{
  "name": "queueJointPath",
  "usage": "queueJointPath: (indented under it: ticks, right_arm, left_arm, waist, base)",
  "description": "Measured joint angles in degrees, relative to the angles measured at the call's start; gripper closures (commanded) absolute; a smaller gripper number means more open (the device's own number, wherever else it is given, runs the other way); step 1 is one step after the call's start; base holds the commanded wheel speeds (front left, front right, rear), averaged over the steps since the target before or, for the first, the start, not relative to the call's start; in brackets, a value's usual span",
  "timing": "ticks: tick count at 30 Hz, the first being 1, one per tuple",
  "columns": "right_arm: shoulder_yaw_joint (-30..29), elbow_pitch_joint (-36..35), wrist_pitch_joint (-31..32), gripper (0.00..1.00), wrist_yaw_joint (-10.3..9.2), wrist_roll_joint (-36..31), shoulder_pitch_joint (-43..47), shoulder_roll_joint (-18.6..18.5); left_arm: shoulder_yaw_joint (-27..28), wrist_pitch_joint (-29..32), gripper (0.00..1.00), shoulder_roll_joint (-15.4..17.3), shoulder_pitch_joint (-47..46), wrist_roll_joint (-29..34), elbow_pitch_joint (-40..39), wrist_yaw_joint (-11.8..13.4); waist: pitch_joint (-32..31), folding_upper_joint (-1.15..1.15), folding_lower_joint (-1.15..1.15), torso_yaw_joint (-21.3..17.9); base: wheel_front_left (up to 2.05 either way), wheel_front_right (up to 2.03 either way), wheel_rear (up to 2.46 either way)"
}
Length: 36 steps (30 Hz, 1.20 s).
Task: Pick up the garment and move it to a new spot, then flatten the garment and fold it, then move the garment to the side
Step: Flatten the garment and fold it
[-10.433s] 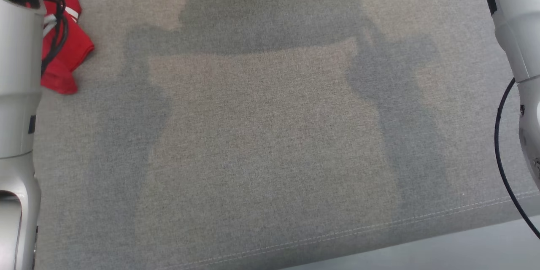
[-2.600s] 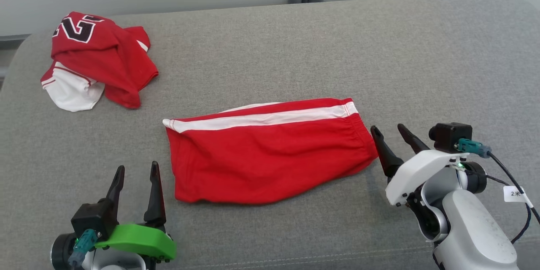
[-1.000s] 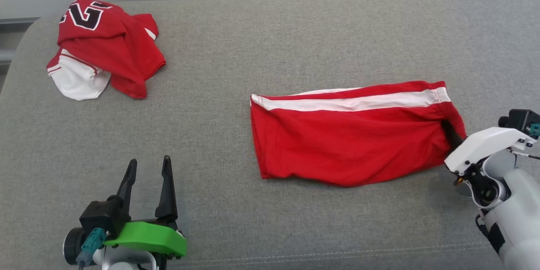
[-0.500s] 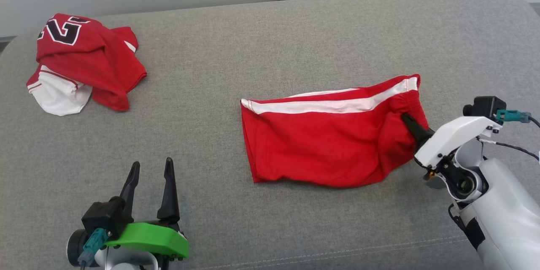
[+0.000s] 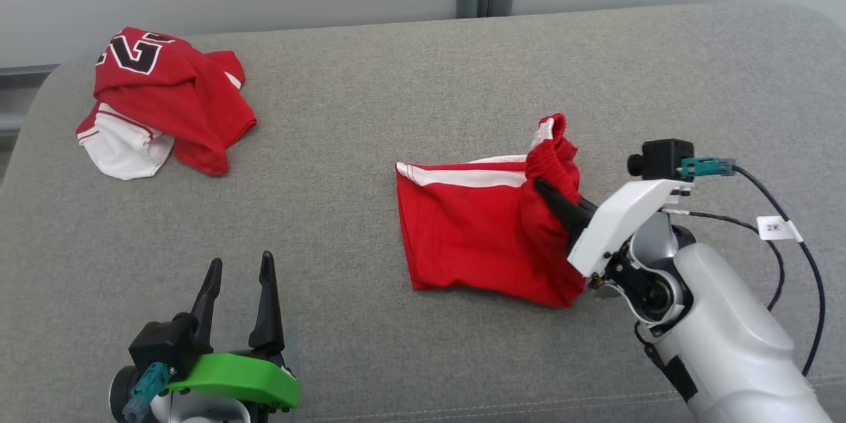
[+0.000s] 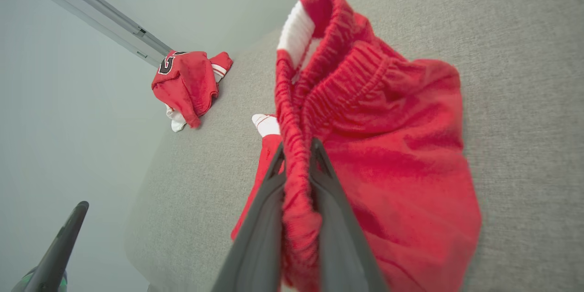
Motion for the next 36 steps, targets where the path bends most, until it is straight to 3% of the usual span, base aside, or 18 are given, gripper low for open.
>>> queueJointPath:
  ticks: [7, 15, 27, 29, 30, 31, 36]
  right_arm:
    - [2.25, 5.27, 1.77, 1.0, 0.0, -5.39, -2.07, 4.72]
    - [3.81, 15.63, 0.11, 1.0, 0.01, -10.58, -6.5, 6.6]
    - [12.72, 25.14, -3.43, 1.0, 0.01, -8.13, -10.76, 6.84]
    - [13.89, 26.61, -4.5, 0.53, 0.01, -8.09, -11.55, 6.84]
    - [14.7, 27.11, -5.06, 0.1, 0.01, -8.09, -11.93, 6.84]
    - [15.28, 27.48, -5.58, 0.0, 0.01, -8.03, -12.32, 6.84]
    - [19.48, 27.44, -6.95, 0.0, 0.01, -7.0, -13.96, 6.86]
  left_arm:
    - [0.48, 0.0, 0.0, -0.7, 0.31, -0.07, -0.45, -0.14]
    - [0.59, 0.0, 0.0, -1.86, 0.17, 0.11, -0.3, -0.71]
    - [1.6, -0.01, 0.0, -3.77, -0.34, 1.13, 0.77, -1.93]
    - [1.8, -0.01, 0.0, -4.13, -0.41, 1.53, 0.88, -2.12]
    - [1.91, -0.01, 0.0, -4.26, -0.41, 1.59, 0.92, -2.18]
    - [1.99, 0.0, 0.0, -4.36, -0.42, 1.62, 0.98, -2.27]
    - [2.66, 0.0, 0.0, -4.59, -0.43, 1.7, 1.37, -2.67]
  waist:
    - [-0.38, 0.0, 0.0, 2.12]
    - [-0.26, 0.0, 0.0, 4.79]
    - [-0.27, 0.0, 0.0, 7.17]
    - [-0.28, 0.0, 0.0, 7.29]
    - [-0.28, 0.0, 0.0, 7.33]
    - [-0.27, 0.0, 0.0, 7.38]
    - [-0.47, 0.0, 0.0, 7.26]
  base:
    - [0.0, 0.0, 0.0]
    - [0.0, 0.0, 0.0]
    - [0.0, 0.0, 0.0]
    - [0.0, 0.0, 0.0]
    - [0.0, 0.0, 0.0]
    - [0.0, 0.0, 0.0]
    - [0.0, 0.0, 0.0]
